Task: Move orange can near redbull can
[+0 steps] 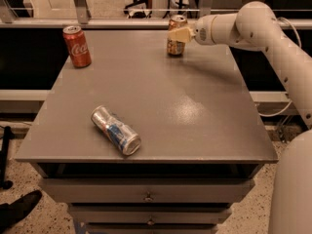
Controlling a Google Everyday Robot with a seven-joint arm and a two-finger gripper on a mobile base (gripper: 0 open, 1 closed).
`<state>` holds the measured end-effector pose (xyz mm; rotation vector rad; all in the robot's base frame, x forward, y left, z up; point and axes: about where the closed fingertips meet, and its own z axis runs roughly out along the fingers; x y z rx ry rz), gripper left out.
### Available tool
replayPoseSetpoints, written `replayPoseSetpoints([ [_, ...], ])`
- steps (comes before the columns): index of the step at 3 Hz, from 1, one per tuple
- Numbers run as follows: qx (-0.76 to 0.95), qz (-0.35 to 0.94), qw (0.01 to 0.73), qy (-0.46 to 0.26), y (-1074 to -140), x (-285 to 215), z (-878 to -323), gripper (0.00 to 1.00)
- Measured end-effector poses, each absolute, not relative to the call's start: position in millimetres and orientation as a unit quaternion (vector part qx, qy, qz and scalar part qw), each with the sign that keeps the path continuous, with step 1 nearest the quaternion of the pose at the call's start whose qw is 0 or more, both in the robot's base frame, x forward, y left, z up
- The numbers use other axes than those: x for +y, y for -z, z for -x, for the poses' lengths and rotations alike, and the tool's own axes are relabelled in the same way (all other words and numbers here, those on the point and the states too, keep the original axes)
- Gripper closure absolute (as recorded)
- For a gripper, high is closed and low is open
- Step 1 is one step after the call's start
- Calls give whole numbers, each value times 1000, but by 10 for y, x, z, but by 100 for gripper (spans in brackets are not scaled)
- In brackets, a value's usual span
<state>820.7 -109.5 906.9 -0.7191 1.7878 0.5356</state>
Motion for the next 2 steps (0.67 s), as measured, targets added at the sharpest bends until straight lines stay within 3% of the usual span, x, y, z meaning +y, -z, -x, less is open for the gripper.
replayPoseSetpoints([
  [1,720,353,537,-261,-9306,-891,-7832,99],
  [2,690,415,518,-287,-9433,-680,-7340,100],
])
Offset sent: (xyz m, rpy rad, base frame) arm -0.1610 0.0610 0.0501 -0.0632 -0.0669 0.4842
